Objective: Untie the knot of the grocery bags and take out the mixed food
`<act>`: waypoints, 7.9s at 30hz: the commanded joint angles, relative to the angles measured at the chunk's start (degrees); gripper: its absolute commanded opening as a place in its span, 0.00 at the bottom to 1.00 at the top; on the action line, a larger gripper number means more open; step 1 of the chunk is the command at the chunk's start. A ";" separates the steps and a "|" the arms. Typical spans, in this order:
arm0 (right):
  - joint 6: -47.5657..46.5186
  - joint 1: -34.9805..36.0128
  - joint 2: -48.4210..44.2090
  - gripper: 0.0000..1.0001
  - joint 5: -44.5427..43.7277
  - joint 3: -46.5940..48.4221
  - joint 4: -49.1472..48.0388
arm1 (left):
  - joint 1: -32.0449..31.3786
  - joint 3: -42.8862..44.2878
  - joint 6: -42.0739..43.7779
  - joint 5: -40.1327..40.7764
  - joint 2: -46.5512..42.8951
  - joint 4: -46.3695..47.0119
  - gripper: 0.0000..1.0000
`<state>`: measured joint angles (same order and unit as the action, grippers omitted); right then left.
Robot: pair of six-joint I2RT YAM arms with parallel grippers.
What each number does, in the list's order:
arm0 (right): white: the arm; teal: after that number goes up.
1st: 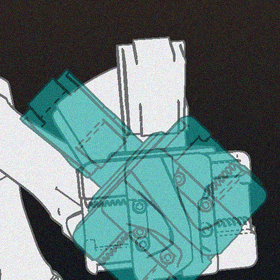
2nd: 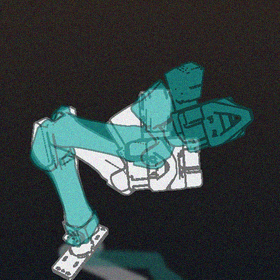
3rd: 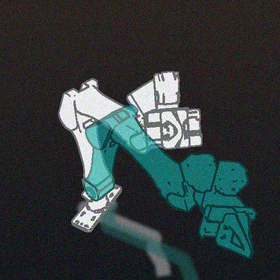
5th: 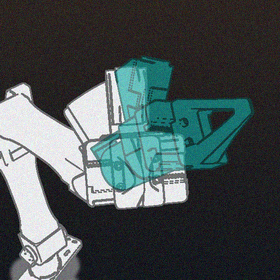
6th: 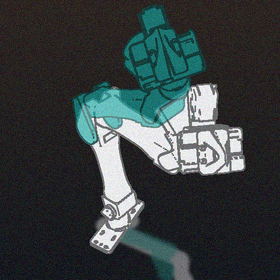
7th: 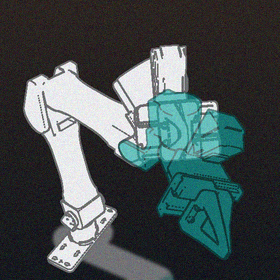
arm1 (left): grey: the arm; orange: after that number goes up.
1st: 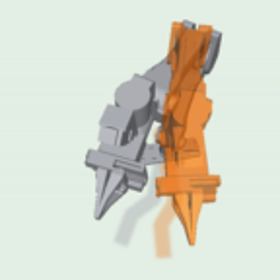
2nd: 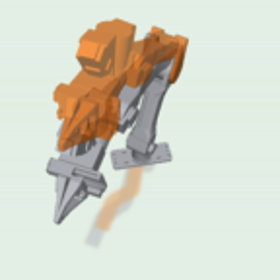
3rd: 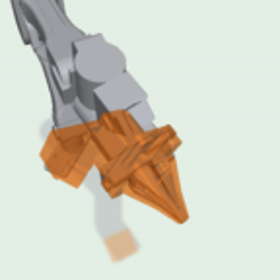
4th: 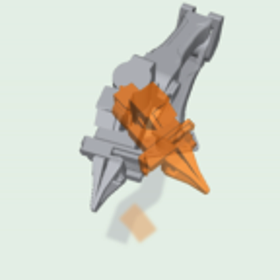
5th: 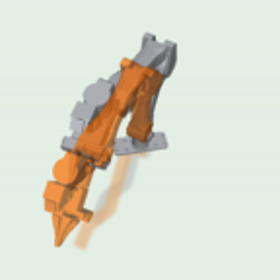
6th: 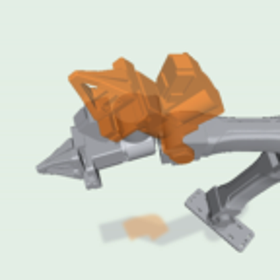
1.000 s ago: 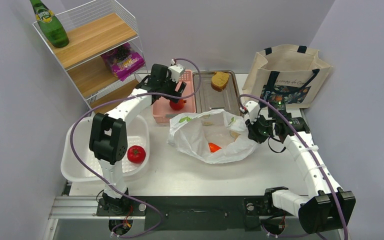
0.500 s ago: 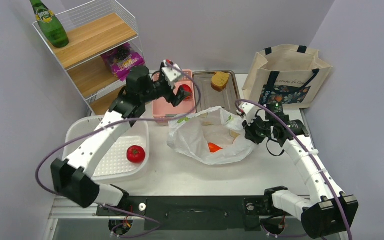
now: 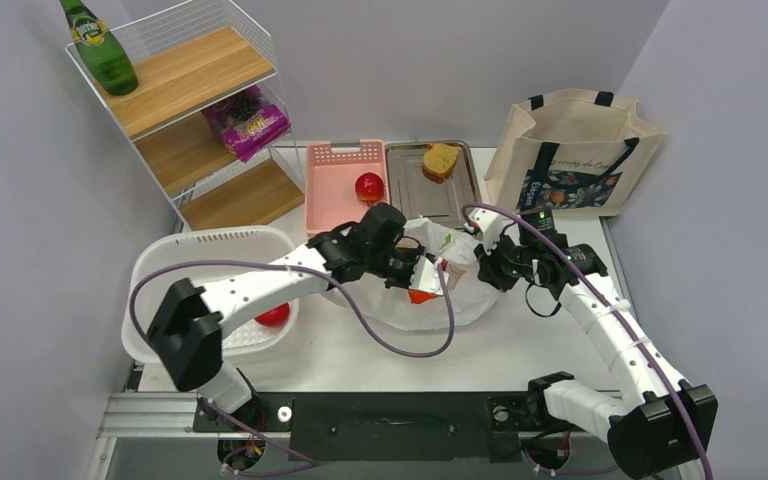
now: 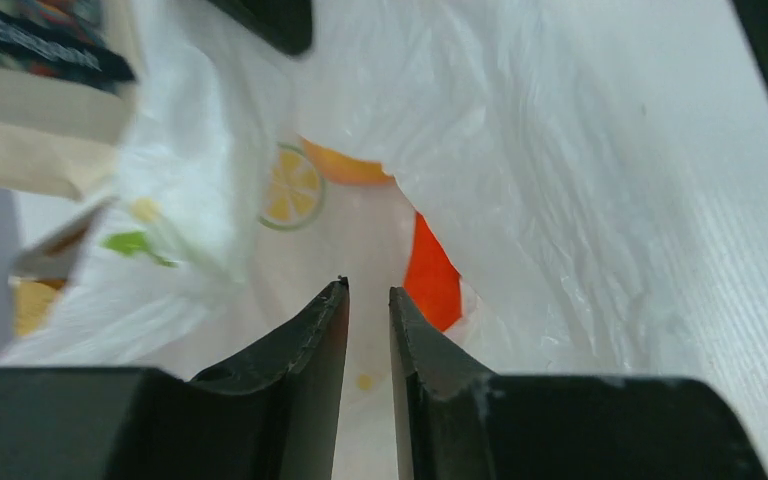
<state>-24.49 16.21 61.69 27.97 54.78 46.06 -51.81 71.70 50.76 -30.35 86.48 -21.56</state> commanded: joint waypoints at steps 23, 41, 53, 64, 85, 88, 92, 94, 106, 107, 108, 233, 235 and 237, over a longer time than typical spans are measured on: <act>3.51 -0.87 -2.46 0.00 3.17 -2.36 -2.54 | -0.75 4.72 8.79 12.52 25.99 -7.81 0.43; 4.44 -0.94 -3.60 0.00 2.26 -4.10 -2.69 | 2.27 5.22 -6.46 14.18 7.61 3.02 0.08; 7.90 -8.62 1.06 0.00 7.22 -1.17 -2.87 | 7.82 -4.37 -7.86 -7.15 -5.08 6.95 0.11; 6.46 -4.53 1.04 0.00 5.51 0.97 -2.55 | 4.65 -10.21 -2.21 9.30 4.15 8.26 0.12; 1.61 3.00 -9.30 0.00 -6.33 -10.93 -6.44 | 5.04 -25.23 -11.31 4.86 -10.58 26.08 0.68; 1.35 3.57 -8.93 0.00 -6.48 -11.01 -6.52 | 1.98 -21.43 -8.49 5.26 -8.07 21.09 0.56; 0.37 3.98 -8.64 0.00 -7.35 -10.90 -6.27 | 0.23 -16.62 -7.47 9.38 -1.02 16.92 0.35; 0.33 4.00 -8.46 0.00 -7.38 -10.66 -5.99 | -0.08 -15.21 -6.09 11.46 2.59 15.79 0.30; -0.31 4.01 -8.02 0.00 -7.63 -10.67 -5.78 | -1.89 -14.69 1.96 18.91 14.05 10.50 0.53; -0.35 4.01 -8.02 0.00 -7.69 -10.62 -5.75 | -1.89 -14.21 1.93 19.40 15.01 10.09 0.48; -0.44 4.01 -8.00 0.00 -7.74 -10.60 -5.64 | -1.89 -13.86 1.86 19.90 15.24 9.90 0.44; 1.91 14.12 -13.68 0.00 -17.22 -9.76 -20.47 | 1.81 -16.24 -22.19 19.64 2.67 7.38 0.78; 1.95 14.14 -13.60 0.00 -17.32 -10.00 -20.50 | 1.78 -16.80 -23.10 20.84 3.98 7.13 0.79; 1.91 14.12 -13.60 0.00 -17.34 -10.18 -20.54 | 1.76 -17.61 -23.50 21.75 5.19 7.33 0.80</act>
<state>-23.29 30.09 48.90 10.52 45.45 27.44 -49.80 55.37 29.50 -11.25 89.60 -15.40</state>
